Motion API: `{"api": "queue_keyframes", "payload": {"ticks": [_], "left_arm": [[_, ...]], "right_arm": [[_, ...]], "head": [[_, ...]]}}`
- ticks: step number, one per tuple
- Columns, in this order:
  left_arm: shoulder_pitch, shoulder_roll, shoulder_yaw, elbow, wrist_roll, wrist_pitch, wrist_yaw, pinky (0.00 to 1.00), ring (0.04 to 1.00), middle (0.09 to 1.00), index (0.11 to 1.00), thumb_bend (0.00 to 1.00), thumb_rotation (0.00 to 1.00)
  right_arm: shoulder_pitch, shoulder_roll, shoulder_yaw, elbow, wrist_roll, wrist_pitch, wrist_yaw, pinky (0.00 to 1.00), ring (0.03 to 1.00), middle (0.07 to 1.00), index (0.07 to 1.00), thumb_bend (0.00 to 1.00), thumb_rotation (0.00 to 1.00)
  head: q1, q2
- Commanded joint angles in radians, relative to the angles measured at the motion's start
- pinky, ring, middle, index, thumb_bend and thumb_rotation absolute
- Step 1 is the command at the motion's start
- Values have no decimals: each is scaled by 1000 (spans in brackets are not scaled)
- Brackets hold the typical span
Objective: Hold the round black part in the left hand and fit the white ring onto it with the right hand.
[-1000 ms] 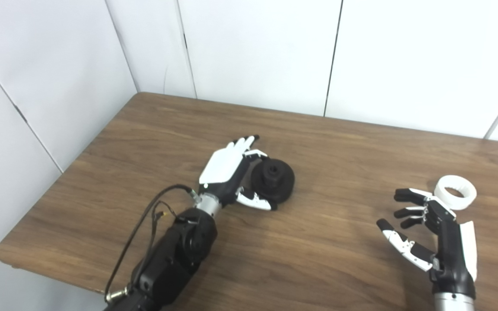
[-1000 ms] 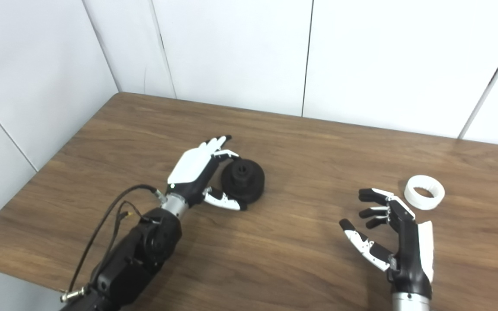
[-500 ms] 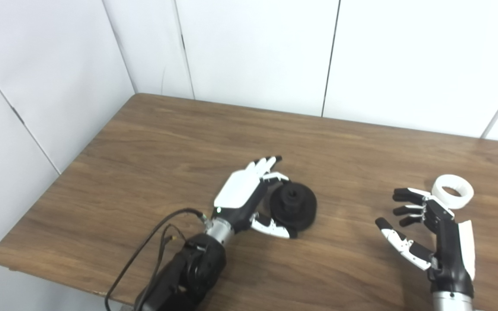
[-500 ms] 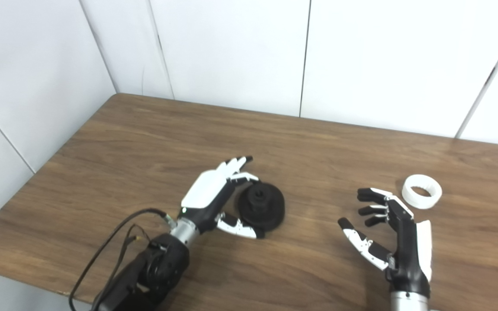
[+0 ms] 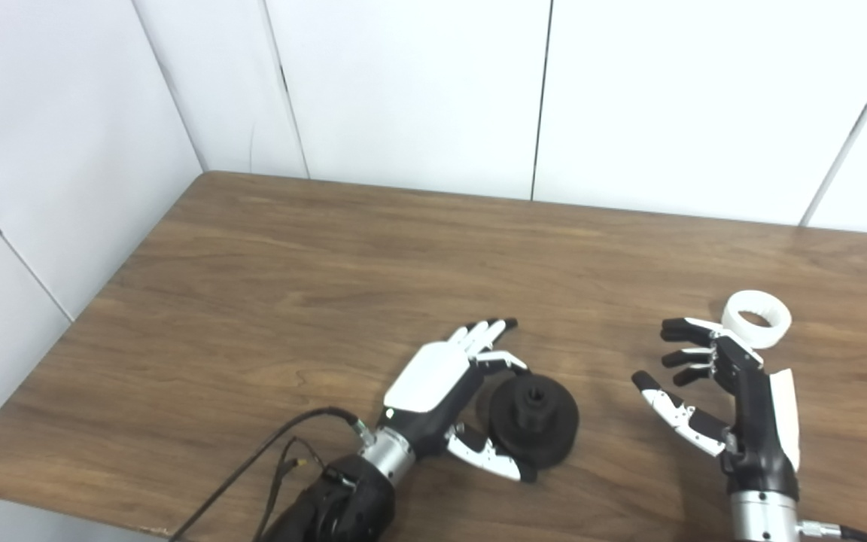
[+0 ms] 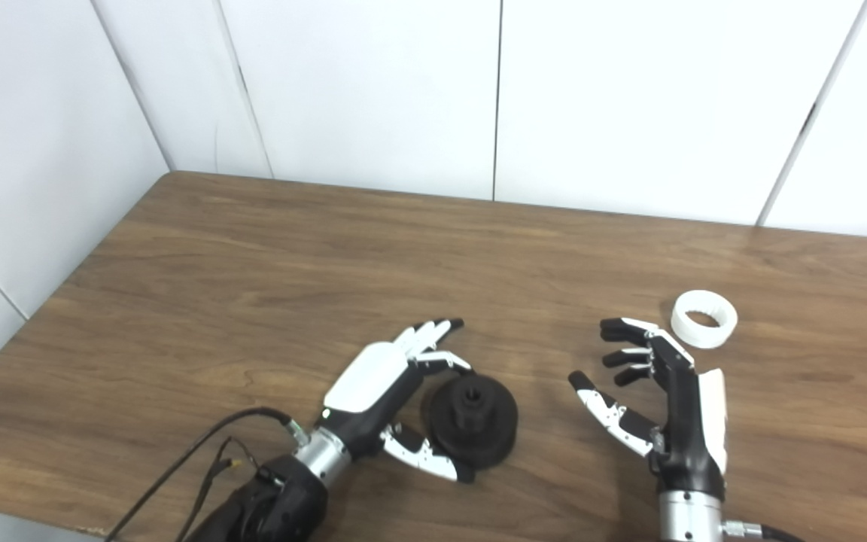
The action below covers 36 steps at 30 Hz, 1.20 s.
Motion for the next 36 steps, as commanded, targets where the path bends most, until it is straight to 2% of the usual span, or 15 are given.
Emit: {"api": "queue_keyframes", "payload": {"ticks": [1, 5, 8, 10, 12, 13, 15, 18, 24, 29, 36], "left_arm": [[-2, -2, 1, -10, 30, -4, -6, 1000, 1000, 1000, 607, 969, 342], [1, -9, 5, -11, 38, 1, -14, 1000, 1000, 1000, 605, 966, 332], [1, -8, 12, -11, 37, -3, -15, 1000, 1000, 1000, 605, 962, 325], [3, -4, 19, -12, 30, -8, -16, 1000, 1000, 1000, 606, 961, 319], [5, 5, 29, -13, 22, -18, -16, 1000, 1000, 1000, 607, 961, 313], [6, 9, 34, -13, 19, -23, -15, 1000, 1000, 1000, 608, 960, 312], [9, 21, 48, -15, 8, -32, -21, 1000, 1000, 1000, 610, 956, 319], [13, 40, 68, -17, -16, -47, -33, 1000, 1000, 1000, 612, 946, 313], [17, 62, 94, -14, -33, -66, -54, 1000, 1000, 1000, 614, 934, 308], [17, 70, 109, -11, -42, -81, -58, 997, 1000, 1000, 615, 934, 304], [16, 76, 128, -14, -51, -88, -69, 996, 1000, 1000, 614, 937, 289]], "right_arm": [[31, 14, 6, 7, 0, -8, -8, 416, 543, 655, 652, 552, 86], [32, 15, 6, 5, -2, -6, -7, 421, 548, 651, 654, 552, 99], [34, 18, 7, 0, 1, 0, -3, 417, 547, 654, 654, 551, 95], [35, 23, 11, -1, -2, 1, -4, 422, 548, 655, 653, 548, 89], [37, 34, 17, 2, -8, 6, -7, 435, 554, 658, 653, 554, 100], [37, 38, 21, 3, -11, 6, -10, 440, 556, 658, 653, 556, 100], [39, 52, 33, 3, -25, 10, -15, 445, 557, 654, 653, 556, 82], [36, 71, 52, 11, -49, 10, -30, 401, 520, 636, 656, 552, 61], [32, 94, 71, 25, -82, 20, -45, 423, 532, 638, 654, 553, 82], [30, 110, 76, 39, -82, 9, -56, 397, 516, 638, 653, 558, 75], [27, 120, 89, 52, -88, 5, -74, 386, 510, 635, 650, 556, 68]], "head": [[0, 2], [-6, 3], [-38, 6], [-82, 6], [-184, 3], [-184, 3], [-279, -6], [-341, -9], [-399, -27], [-435, -38], [-457, -40]]}}
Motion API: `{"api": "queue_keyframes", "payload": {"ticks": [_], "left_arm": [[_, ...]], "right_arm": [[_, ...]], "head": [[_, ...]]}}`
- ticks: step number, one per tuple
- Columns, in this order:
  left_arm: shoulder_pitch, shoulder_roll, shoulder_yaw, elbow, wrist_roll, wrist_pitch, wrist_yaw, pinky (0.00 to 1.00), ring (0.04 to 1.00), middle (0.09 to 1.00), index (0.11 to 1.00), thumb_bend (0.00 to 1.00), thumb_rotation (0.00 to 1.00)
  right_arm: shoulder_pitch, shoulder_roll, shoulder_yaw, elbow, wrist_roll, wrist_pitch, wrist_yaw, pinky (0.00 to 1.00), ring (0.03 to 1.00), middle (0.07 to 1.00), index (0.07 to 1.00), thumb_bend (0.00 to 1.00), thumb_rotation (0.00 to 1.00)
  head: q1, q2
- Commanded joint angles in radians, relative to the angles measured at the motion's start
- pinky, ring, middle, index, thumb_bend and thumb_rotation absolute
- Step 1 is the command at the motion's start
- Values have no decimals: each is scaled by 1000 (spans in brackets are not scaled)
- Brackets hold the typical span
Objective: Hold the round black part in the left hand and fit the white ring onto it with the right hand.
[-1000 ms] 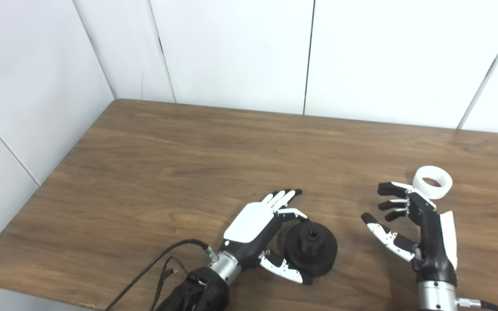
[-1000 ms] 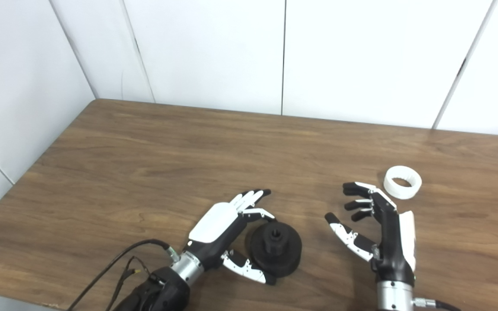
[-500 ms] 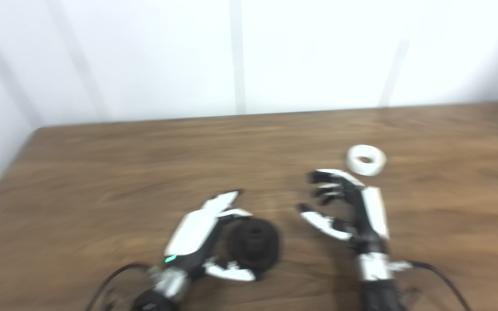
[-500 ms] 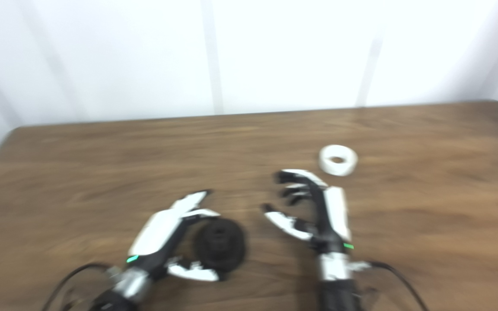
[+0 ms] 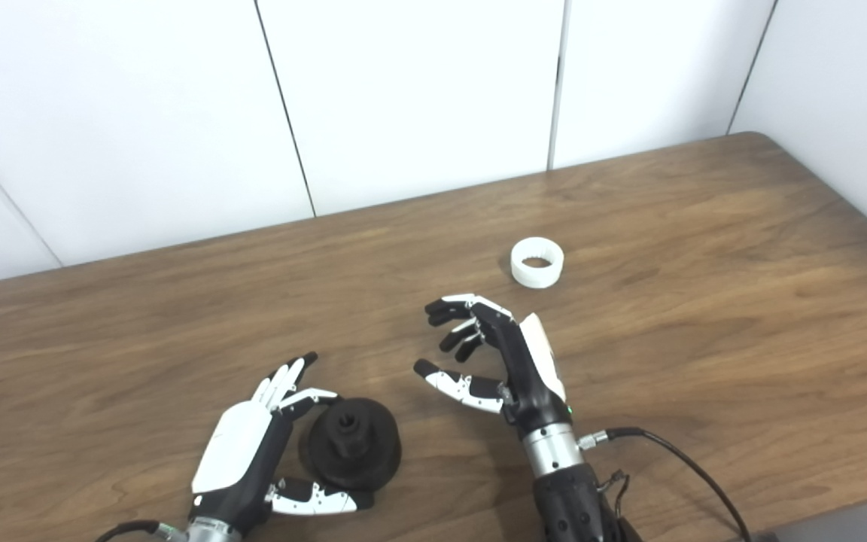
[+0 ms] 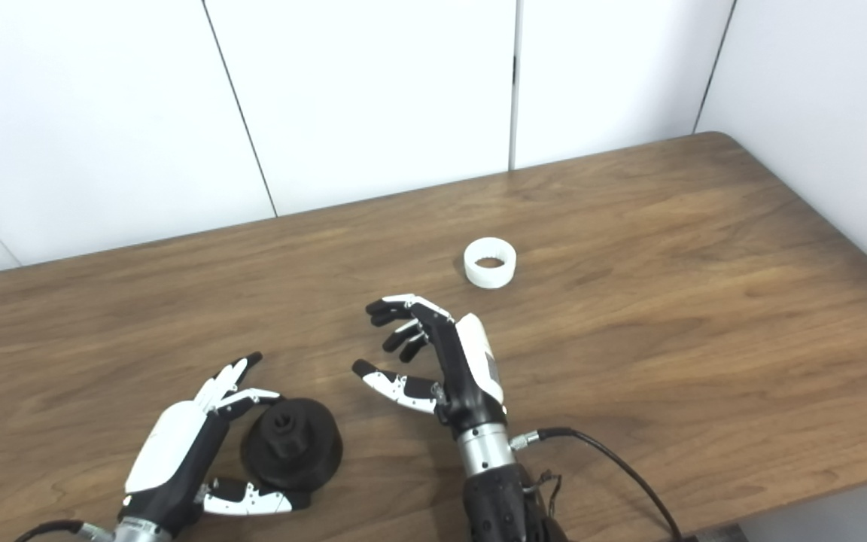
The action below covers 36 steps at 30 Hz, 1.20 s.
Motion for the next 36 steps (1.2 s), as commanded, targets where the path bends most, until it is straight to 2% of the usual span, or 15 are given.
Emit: {"api": "queue_keyframes", "payload": {"ticks": [1, 6, 8, 18, 23, 29, 36], "left_arm": [[-7, 22, 16, -15, 0, -6, -3, 998, 1000, 1000, 613, 936, 284], [-5, 18, 22, -12, 5, -17, -7, 989, 1000, 1000, 612, 932, 271], [-4, 15, 23, -10, 6, -20, -6, 977, 1000, 1000, 612, 934, 271], [-1, 3, 27, -4, 12, -24, 1, 974, 1000, 1000, 611, 940, 270], [0, -3, 26, -1, 16, -22, -1, 967, 1000, 1000, 610, 942, 273], [-1, -6, 24, 5, 12, -18, -5, 980, 1000, 1000, 612, 937, 274], [-8, -6, 20, 18, 20, -29, 3, 942, 1000, 1000, 613, 940, 280]], "right_arm": [[21, 25, 15, 26, -5, -13, -17, 387, 510, 635, 650, 555, 71], [19, 20, 17, 17, -14, -8, -18, 407, 529, 647, 650, 560, 72], [12, 5, 18, 13, -32, -8, -16, 446, 549, 648, 652, 560, 94], [-80, -132, -46, -78, -70, 58, 67, 498, 606, 672, 666, 575, 122], [-134, -213, -83, -125, -49, 105, 124, 516, 623, 683, 669, 587, 123], [-198, -268, -118, -158, -60, 148, 160, 509, 612, 679, 665, 594, 129], [-263, -322, -153, -146, -66, 161, 176, 496, 605, 673, 657, 594, 145]], "head": [[-1, 0], [-3, 2], [-3, 1], [-7, -1], [-4, -1], [1, 6], [5, 3]]}}
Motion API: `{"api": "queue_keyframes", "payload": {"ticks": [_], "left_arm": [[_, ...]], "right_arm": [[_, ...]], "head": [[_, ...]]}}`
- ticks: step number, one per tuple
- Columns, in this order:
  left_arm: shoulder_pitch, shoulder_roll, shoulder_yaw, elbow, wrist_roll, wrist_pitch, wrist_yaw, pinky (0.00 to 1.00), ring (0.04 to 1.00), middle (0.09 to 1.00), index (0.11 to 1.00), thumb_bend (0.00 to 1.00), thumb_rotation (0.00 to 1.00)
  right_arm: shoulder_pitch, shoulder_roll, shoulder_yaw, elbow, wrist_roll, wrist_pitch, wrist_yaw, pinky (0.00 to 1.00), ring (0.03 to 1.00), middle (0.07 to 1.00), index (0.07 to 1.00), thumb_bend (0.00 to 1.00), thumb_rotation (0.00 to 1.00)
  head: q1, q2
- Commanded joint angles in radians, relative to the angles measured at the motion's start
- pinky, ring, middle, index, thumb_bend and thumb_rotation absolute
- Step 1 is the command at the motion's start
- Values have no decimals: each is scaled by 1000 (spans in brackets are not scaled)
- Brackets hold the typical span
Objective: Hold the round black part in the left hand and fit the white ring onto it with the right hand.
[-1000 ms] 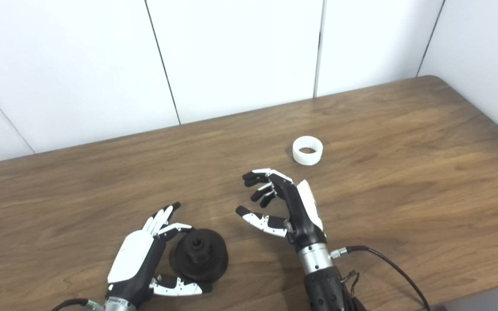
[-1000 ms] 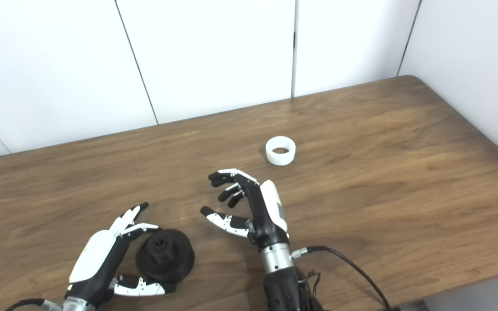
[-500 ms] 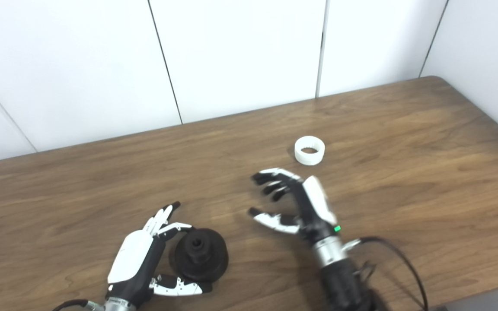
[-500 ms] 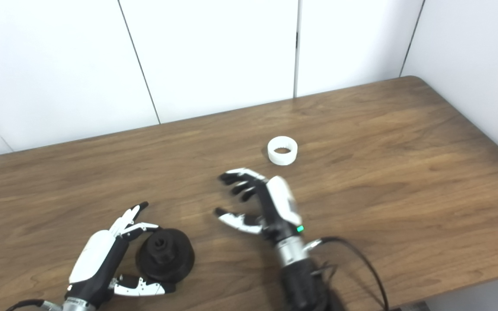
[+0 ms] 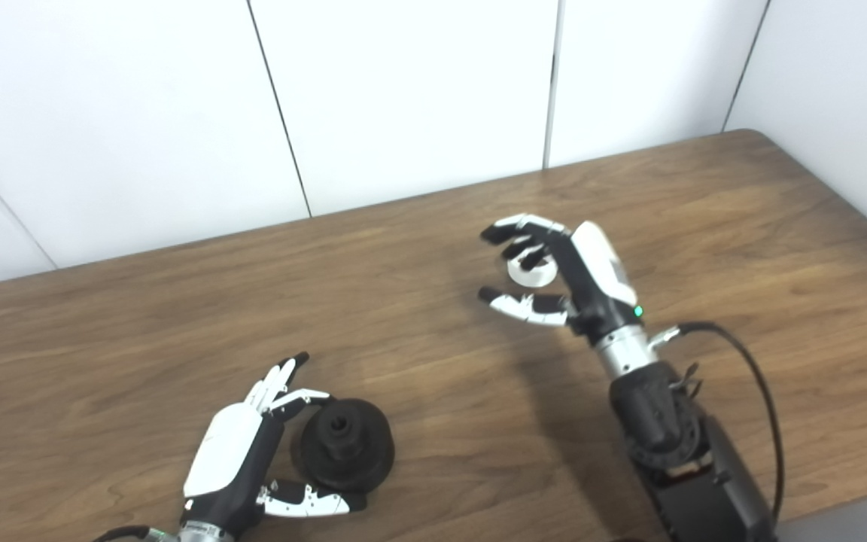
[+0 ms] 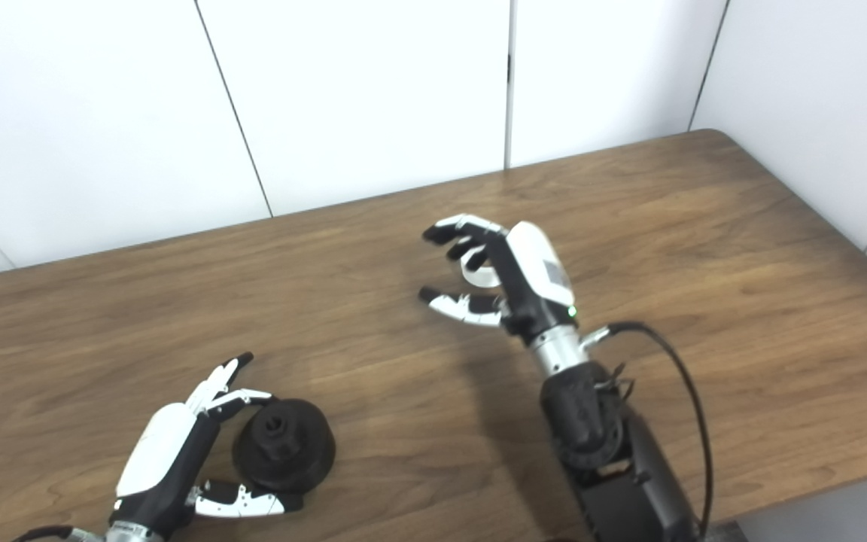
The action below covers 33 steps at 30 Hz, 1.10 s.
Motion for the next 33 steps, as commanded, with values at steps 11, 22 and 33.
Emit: {"api": "queue_keyframes", "payload": {"ticks": [11, 22, 33], "left_arm": [[-21, 7, -1, 14, 28, 6, -1, 986, 1000, 1000, 617, 939, 287], [-22, 7, -1, 9, 27, 14, -8, 982, 1000, 1000, 616, 933, 293], [-21, 6, -1, 6, 34, 18, -8, 981, 1000, 1000, 617, 936, 283]], "right_arm": [[-152, -94, -29, 25, -71, 40, 24, 603, 726, 749, 670, 633, 241], [-221, -164, 58, 75, -242, 261, 199, 773, 967, 951, 777, 794, 554], [-244, -200, 120, 164, -280, 347, 306, 976, 1000, 1000, 904, 994, 726]], "head": [[10, -1], [16, -2], [20, 4]]}}
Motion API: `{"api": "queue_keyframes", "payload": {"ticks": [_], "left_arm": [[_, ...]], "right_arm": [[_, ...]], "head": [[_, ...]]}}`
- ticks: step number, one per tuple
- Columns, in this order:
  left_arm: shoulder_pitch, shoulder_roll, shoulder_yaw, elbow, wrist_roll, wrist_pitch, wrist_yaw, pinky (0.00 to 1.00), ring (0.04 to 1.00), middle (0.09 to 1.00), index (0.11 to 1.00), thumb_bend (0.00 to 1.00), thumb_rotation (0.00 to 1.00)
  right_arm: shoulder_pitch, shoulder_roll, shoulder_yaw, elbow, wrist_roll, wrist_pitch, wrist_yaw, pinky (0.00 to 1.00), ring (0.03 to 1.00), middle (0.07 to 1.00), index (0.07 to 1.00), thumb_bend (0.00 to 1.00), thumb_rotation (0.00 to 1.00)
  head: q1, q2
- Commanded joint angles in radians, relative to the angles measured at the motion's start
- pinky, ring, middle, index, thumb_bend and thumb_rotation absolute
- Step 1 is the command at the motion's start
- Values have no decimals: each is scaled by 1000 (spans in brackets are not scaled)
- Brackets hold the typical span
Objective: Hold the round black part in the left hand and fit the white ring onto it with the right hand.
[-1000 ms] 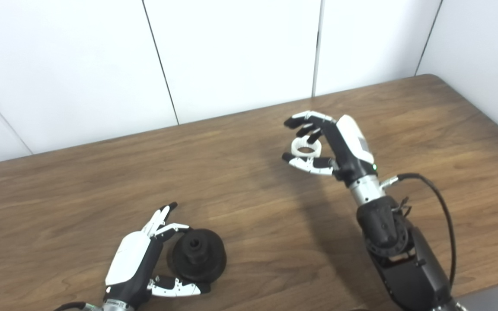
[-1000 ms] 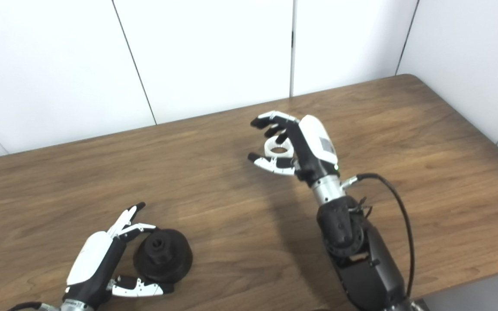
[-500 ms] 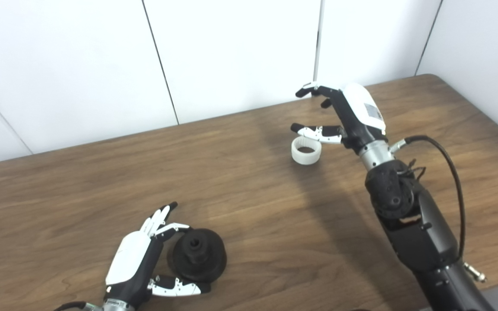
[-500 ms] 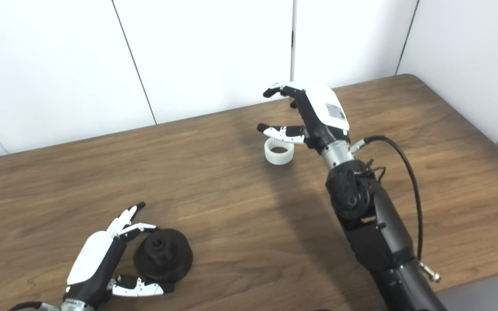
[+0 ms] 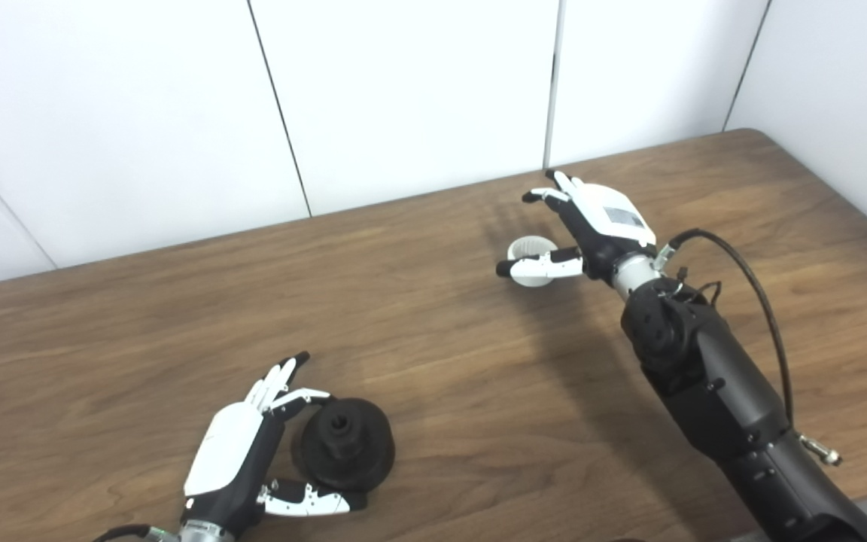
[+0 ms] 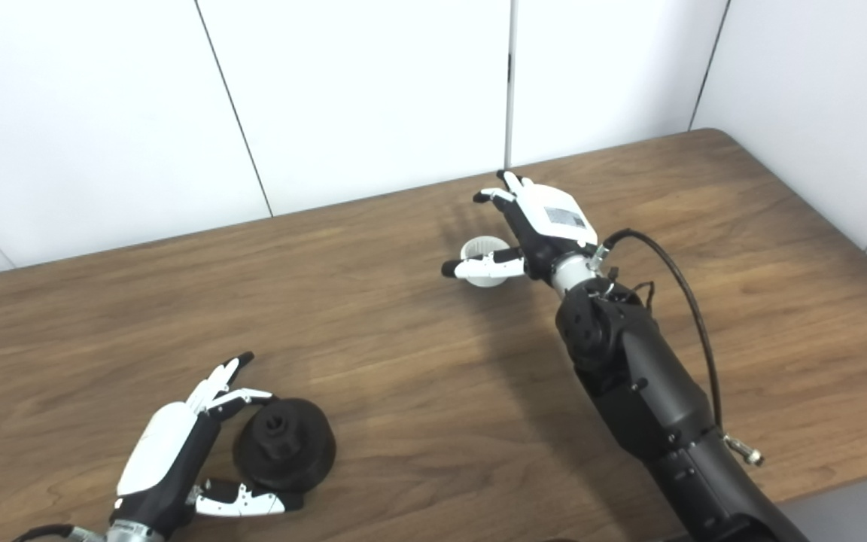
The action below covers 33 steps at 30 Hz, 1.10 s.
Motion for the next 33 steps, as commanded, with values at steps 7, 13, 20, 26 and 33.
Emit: {"api": "queue_keyframes", "payload": {"ticks": [7, 13, 20, 26, 33], "left_arm": [[-14, 8, 2, 5, 24, 4, 1, 995, 1000, 1000, 615, 936, 300], [-11, 10, 1, 4, 29, 8, -2, 983, 1000, 1000, 616, 935, 287], [-11, 10, 3, 10, 24, 1, 3, 987, 1000, 1000, 613, 935, 292], [-10, 8, 0, 9, 26, 2, 3, 980, 1000, 1000, 614, 933, 292], [-5, 6, 0, 4, 29, 2, 7, 971, 1000, 1000, 613, 936, 292]], "right_arm": [[-62, -51, 27, 30, -10, 20, 57, 1000, 1000, 1000, 943, 1000, 769], [-66, -63, 40, 45, -13, 30, 91, 1000, 1000, 1000, 969, 1000, 772], [-73, -85, 58, 37, -15, 60, 148, 1000, 1000, 1000, 999, 1000, 768], [-65, -81, 56, 41, -10, 58, 138, 1000, 1000, 1000, 990, 1000, 689], [-43, -60, 46, 70, 11, 7, 38, 1000, 1000, 1000, 922, 1000, 585]], "head": [[0, 0], [2, 1], [2, 0], [6, 2], [12, 4]]}}
